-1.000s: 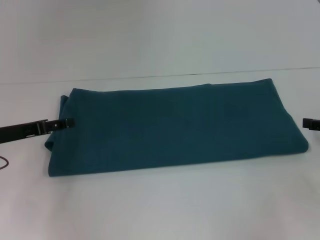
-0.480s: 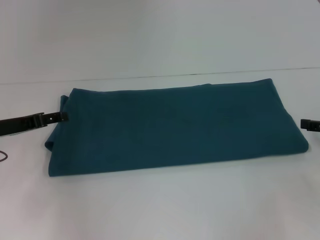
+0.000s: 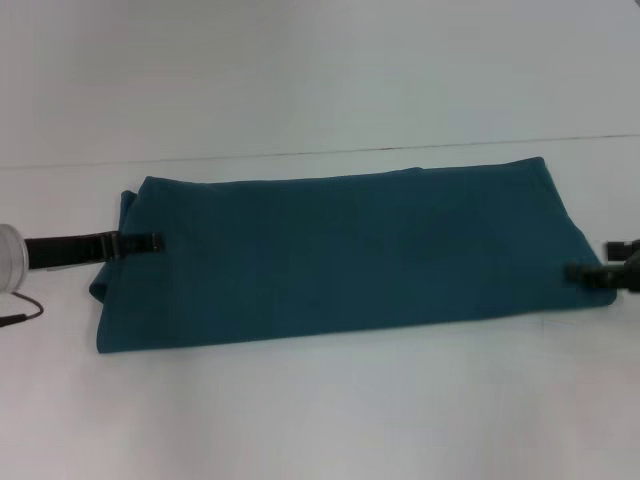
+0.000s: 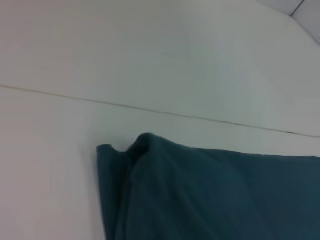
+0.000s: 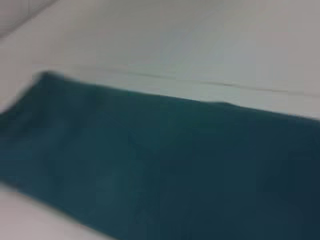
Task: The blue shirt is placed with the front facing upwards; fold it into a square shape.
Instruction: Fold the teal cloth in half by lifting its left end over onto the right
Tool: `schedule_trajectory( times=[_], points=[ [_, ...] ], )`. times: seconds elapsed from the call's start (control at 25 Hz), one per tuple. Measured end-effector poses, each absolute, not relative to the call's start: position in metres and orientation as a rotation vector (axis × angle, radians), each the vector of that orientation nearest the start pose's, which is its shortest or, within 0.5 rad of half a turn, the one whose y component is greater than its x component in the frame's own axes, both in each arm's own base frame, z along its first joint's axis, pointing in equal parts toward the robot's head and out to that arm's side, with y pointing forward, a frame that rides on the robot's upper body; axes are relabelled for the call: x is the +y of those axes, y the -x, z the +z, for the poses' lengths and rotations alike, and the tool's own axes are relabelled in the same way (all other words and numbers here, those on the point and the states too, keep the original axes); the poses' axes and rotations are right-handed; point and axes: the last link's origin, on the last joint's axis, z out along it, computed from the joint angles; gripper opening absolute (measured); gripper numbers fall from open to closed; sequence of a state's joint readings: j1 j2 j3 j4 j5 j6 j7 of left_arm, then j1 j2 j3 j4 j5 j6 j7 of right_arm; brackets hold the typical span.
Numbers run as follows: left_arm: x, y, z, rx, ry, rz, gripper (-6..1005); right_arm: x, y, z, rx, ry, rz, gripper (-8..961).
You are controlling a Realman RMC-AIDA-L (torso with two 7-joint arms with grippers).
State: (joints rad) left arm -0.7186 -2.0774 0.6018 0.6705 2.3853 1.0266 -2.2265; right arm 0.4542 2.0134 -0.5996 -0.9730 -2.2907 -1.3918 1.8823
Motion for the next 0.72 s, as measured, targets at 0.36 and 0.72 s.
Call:
schedule_trajectory(
  times=[0.36, 0.72],
  points=[
    [0.420, 0.278, 0.018, -1.464, 2.065, -0.399, 846, 0.299, -0.308, 0.108, 0.545, 2.493, 0.432, 941],
    [0.420, 0.275, 0.019, -1.547, 2.018, -0.431, 846, 0.254, -0.325, 0.120, 0.362, 2.340, 0.594, 941]
  ],
)
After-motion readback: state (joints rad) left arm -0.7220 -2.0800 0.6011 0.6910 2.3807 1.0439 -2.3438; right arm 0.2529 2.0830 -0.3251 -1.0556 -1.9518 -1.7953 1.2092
